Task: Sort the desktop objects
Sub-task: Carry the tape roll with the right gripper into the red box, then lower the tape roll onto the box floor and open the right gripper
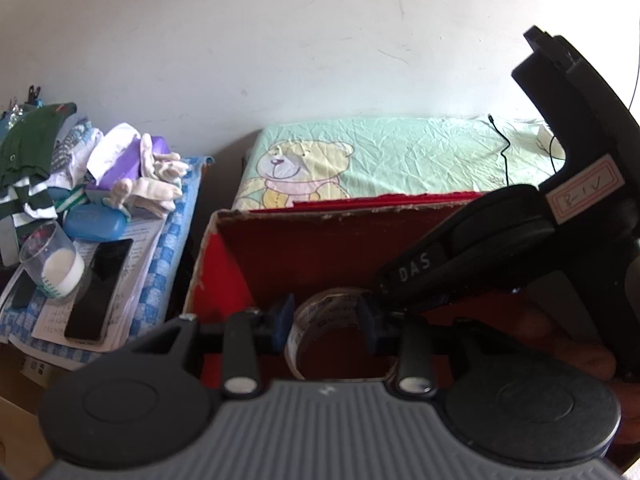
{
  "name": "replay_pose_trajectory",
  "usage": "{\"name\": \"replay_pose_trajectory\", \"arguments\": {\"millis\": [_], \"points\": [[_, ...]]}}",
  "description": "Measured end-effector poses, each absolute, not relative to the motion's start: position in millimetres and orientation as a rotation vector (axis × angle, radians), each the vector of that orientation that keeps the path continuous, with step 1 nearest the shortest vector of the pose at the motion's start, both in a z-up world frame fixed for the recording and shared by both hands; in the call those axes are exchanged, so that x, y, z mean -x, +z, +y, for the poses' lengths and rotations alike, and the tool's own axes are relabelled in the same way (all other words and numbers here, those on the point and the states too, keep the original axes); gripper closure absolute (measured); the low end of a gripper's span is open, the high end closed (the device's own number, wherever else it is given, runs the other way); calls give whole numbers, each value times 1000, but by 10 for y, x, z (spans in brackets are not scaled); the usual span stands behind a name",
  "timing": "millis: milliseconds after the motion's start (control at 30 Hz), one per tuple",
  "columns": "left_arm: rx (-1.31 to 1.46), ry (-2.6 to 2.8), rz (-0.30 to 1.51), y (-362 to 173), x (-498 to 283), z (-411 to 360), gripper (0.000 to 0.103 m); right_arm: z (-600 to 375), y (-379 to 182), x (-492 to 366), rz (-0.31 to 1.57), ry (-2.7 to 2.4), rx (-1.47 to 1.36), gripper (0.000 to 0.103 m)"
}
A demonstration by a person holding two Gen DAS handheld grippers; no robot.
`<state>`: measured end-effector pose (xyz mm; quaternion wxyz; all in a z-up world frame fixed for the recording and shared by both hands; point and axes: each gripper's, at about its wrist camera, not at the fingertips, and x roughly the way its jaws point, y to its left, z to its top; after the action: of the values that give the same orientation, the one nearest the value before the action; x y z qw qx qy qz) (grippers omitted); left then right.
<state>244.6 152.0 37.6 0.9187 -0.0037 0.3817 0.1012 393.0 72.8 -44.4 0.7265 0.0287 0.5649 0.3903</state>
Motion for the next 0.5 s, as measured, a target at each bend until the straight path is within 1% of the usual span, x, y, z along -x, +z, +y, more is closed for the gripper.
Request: {"name": "replay_pose_trajectory", "arguments": {"millis": [133,267,300,500], "points": [[2,228,771,375,-2435,1517,66,742,-490,-3945,1280,821,-33,76],[-3,239,757,375,-2417,1514,68,754,-531,-3942,1327,850,-46,79],[-1,242,752,378,-2411,1516,68,765,-528,-3930,1330,861,-43,82],[-4,249,727,383,-2386,1517,69,776,-544,-3936,1369,883,-91,82]]}}
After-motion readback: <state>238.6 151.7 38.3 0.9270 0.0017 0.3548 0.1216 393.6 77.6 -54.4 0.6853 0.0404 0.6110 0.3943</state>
